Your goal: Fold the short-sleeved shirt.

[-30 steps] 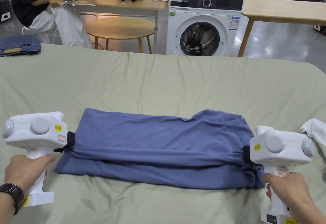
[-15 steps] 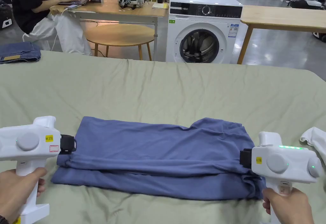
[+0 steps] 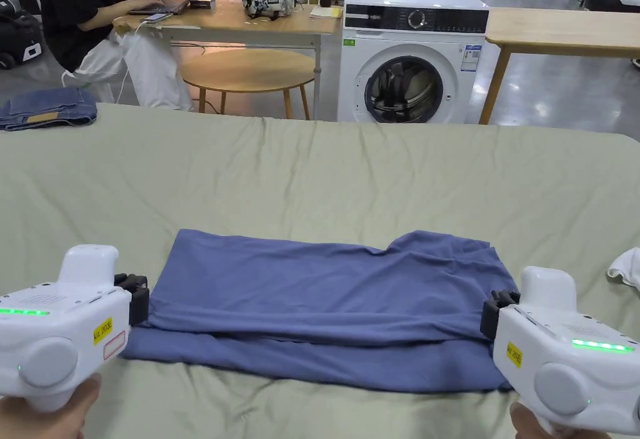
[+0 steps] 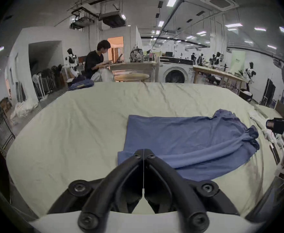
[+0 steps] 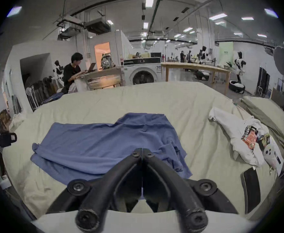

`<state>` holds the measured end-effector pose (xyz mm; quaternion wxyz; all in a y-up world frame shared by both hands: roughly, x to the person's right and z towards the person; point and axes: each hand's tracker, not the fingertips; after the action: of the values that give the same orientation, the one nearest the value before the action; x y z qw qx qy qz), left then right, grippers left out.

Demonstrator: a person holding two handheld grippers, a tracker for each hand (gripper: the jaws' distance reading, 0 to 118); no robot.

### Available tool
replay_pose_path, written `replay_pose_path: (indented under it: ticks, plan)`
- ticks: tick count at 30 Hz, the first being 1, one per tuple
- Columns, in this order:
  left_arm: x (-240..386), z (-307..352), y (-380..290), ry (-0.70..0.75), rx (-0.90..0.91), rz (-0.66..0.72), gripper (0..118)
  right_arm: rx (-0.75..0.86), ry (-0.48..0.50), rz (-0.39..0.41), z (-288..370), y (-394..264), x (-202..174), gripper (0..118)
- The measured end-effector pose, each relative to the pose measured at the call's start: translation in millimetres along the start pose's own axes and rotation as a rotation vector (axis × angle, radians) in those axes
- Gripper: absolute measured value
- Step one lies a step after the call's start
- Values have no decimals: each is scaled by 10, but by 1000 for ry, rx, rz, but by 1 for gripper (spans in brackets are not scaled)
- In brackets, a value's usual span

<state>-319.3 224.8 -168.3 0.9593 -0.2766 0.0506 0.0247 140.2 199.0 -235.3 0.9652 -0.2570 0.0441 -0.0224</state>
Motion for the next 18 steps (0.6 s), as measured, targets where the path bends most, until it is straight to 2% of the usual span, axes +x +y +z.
replay_pose_path:
  ticks: [4,14,15,18]
  plan:
    - [-103,-134,-11,2,-73,-18,0,16,-2,22,104,-24,-113,0]
    - [-574,-954,148,-61,-445,90,0,-48,16,52,29,-87,-121,0]
    - [-593,-1043,151,-55,-492,95,4,-54,16,52,17,-96,-109,0]
    - [-640,-1193,120,-80,-570,144,44,-73,11,60,19,-112,-84,0]
